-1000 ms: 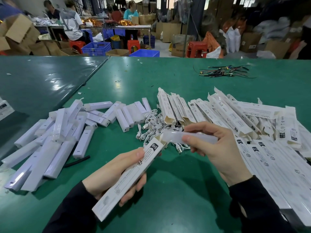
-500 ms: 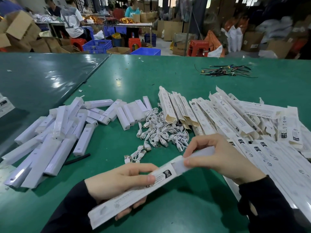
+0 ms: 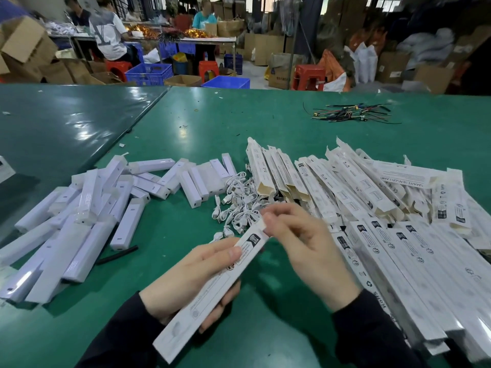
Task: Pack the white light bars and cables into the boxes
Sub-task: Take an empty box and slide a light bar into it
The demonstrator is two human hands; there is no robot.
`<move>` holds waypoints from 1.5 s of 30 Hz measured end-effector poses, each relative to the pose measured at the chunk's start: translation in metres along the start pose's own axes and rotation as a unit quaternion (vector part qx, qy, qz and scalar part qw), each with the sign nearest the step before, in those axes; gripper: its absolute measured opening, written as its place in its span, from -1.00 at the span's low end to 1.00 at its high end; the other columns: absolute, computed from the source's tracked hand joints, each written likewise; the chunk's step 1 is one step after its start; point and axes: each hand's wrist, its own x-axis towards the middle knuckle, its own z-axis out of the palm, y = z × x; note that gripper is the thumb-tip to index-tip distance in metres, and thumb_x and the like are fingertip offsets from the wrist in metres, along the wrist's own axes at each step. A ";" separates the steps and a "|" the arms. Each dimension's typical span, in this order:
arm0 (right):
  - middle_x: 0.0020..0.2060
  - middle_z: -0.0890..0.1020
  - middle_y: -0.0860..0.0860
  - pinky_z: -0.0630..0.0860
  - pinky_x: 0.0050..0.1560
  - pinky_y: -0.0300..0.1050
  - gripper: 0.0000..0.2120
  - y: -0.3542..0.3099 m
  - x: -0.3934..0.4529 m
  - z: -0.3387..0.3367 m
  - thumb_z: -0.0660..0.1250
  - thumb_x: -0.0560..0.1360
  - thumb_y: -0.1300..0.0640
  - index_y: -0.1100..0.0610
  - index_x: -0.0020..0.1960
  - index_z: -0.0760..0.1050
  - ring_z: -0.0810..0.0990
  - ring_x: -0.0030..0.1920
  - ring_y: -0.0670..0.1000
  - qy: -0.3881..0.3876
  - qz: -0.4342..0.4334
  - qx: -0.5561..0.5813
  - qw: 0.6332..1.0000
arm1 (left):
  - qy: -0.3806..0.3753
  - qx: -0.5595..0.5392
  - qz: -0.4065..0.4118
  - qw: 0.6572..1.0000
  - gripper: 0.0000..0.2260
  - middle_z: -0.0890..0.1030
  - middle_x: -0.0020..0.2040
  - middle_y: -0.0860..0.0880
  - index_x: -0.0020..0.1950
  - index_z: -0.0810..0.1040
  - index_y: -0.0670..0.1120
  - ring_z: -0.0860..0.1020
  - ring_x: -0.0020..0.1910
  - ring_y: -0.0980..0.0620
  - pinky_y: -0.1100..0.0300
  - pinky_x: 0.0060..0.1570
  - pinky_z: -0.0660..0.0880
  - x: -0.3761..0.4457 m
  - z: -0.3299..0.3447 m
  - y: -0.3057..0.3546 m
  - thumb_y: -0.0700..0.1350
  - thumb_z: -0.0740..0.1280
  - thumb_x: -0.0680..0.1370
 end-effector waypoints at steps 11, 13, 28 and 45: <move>0.06 0.54 -0.23 0.47 0.16 -0.17 -0.87 0.023 0.005 -0.001 0.35 0.52 0.03 -0.09 0.06 0.51 0.48 0.08 -0.25 0.086 0.049 -0.238 0.966 | 0.208 -0.083 0.111 0.968 -0.60 0.35 -0.43 -0.05 0.17 0.55 -0.15 0.30 -0.64 0.07 0.33 -0.62 0.33 0.002 -0.009 0.008 0.12 0.28 0.51; 0.18 0.42 -0.14 0.37 0.28 -0.11 -0.65 0.037 0.005 0.001 0.35 0.52 -0.08 -0.05 0.26 0.42 0.37 0.22 -0.11 0.011 0.060 -0.398 0.915 | 0.241 -0.084 0.128 0.958 -0.61 0.33 -0.43 -0.05 0.12 0.54 -0.16 0.27 -0.63 0.06 0.30 -0.63 0.30 0.002 -0.009 0.008 0.09 0.30 0.44; 0.17 0.42 -0.11 0.17 0.13 -0.06 -0.83 0.038 0.004 0.007 0.32 0.54 -0.11 -0.04 0.00 0.59 0.32 0.25 -0.04 -0.001 -0.004 -0.506 0.863 | 0.303 -0.038 0.119 0.945 -0.68 0.47 -0.38 -0.10 -0.02 0.57 -0.22 0.35 -0.61 0.01 0.26 -0.60 0.35 0.007 -0.002 0.003 -0.09 0.44 0.32; 0.11 0.54 -0.13 0.52 -0.26 -0.23 -0.44 0.012 -0.008 0.024 0.57 0.30 0.24 -0.02 0.24 0.52 0.59 -0.23 -0.02 -0.092 -0.112 -0.062 0.987 | 0.224 -0.086 0.045 0.970 -0.68 0.61 -0.35 -0.17 -0.05 0.53 -0.27 0.40 -0.62 0.09 0.31 -0.59 0.40 0.003 -0.007 0.005 -0.37 0.54 0.27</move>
